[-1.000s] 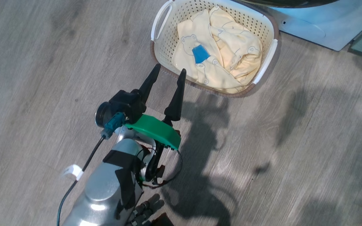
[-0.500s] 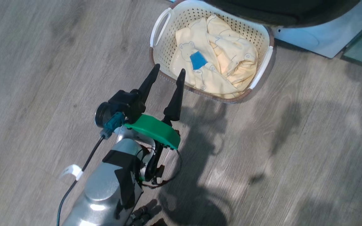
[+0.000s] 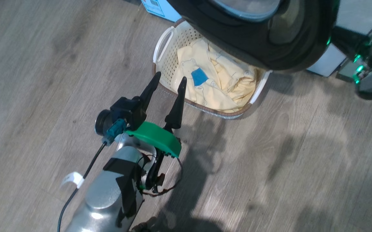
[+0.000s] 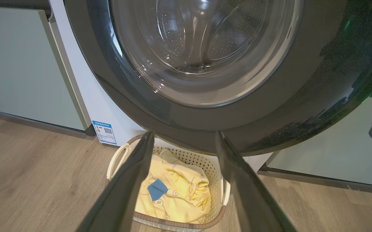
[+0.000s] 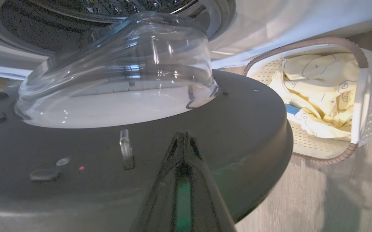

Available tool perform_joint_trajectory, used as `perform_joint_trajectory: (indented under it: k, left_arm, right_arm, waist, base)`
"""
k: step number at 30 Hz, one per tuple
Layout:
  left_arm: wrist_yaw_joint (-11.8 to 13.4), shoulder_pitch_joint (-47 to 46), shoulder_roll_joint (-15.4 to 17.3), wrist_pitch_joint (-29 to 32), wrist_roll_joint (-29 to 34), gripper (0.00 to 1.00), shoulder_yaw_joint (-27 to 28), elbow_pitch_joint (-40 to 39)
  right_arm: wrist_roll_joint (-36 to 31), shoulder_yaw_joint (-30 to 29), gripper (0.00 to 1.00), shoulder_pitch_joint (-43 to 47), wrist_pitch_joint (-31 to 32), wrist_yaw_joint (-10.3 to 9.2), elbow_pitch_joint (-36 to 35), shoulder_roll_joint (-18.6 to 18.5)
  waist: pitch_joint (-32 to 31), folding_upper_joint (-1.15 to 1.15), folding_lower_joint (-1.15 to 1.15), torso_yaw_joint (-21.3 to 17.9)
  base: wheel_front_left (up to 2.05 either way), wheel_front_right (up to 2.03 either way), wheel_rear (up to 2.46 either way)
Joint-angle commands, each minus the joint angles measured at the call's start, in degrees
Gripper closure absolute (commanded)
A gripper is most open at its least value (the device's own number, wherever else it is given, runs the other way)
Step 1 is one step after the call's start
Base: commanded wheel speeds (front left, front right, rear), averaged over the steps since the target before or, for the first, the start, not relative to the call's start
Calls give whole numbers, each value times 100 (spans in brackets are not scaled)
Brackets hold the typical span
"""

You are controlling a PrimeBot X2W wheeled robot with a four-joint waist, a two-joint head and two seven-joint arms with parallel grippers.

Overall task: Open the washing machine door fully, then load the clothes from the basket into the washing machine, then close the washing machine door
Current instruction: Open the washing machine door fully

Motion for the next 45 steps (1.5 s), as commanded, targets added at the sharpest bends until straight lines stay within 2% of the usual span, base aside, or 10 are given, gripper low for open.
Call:
perform_joint_trajectory:
  k: [1,18,32,45]
  left_arm:
    - [-46,75,122,-31,63,0,244,-139]
    - [-212,237,122,-31,183,0,272,3]
    - [-304,442,122,-31,287,0,321,157]
    - [-449,684,122,-31,426,0,460,295]
  right_arm:
    - [-27,82,100,41,58,0,-251,173]
    - [35,387,100,873,168,0,-388,479]
    - [149,758,100,1371,205,0,-339,806]
    - [865,1384,100,1761,-17,0,-577,872]
  waist:
    - [-73,0,0,0]
    - [-518,0,0,239]
    - [-970,0,0,226]
    - [-1417,0,0,212]
  base:
    - [0,0,0]
    - [0,0,0]
    - [0,0,0]
    - [0,0,0]
